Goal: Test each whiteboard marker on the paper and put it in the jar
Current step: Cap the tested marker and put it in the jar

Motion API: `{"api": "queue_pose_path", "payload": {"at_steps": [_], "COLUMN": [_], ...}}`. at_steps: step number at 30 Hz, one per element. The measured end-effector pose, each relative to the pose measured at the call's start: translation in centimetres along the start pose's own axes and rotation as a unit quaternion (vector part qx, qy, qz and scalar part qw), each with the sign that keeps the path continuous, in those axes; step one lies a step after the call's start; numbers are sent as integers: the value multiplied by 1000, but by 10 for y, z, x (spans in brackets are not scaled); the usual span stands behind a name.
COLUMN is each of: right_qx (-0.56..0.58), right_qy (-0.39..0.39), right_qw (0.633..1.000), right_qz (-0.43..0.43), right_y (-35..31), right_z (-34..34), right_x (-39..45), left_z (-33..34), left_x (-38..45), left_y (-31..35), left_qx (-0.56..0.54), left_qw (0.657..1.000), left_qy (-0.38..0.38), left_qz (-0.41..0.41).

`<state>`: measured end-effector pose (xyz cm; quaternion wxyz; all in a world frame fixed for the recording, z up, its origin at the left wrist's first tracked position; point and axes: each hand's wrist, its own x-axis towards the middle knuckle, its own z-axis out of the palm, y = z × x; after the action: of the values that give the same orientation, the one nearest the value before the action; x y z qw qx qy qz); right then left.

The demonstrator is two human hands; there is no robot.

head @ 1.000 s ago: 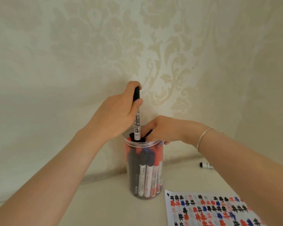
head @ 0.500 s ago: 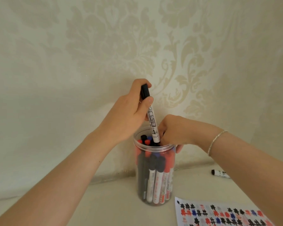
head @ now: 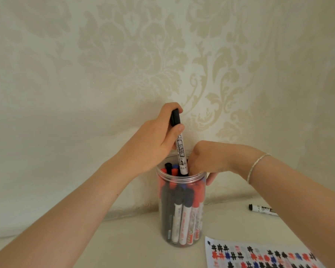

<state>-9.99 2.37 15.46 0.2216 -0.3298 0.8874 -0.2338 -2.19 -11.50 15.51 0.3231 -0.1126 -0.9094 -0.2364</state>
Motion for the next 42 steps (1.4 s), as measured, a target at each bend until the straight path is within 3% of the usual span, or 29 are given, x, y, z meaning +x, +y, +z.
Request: {"api": "queue_pose_path", "payload": {"at_steps": [3,8,14,26,32,36,39,42], "right_qx": [-1,-4,-28,44,131,127,120,183], "right_qy": [5,18,1,33,49,96,164,200], "right_qw": [1000,1000,1000,996,986,982,969,944], "right_qz": [9,19,11,-64,-86,-106,-141,-188], "right_y": [1,1,3,19,32,34,41,54], "right_z": [2,4,3,-6,-3,3,14,28], "right_x": [2,5,2,-7,-14,-14,-13,-15], "left_z": [-10,-10,-11,7,17,14,16,18], "left_x": [-1,-11,-7,-11,-10,-1,1,2], "left_y": [-5,-15,-8,2,-5,-1,2,9], "left_qx": [61,70,-83,57,30,103,84,62], "left_qw": [998,995,988,998,989,967,970,967], "left_qy": [-26,-62,121,-10,-132,-226,-208,-215], "left_qz": [-4,-35,-37,37,-55,-62,-96,-122]}}
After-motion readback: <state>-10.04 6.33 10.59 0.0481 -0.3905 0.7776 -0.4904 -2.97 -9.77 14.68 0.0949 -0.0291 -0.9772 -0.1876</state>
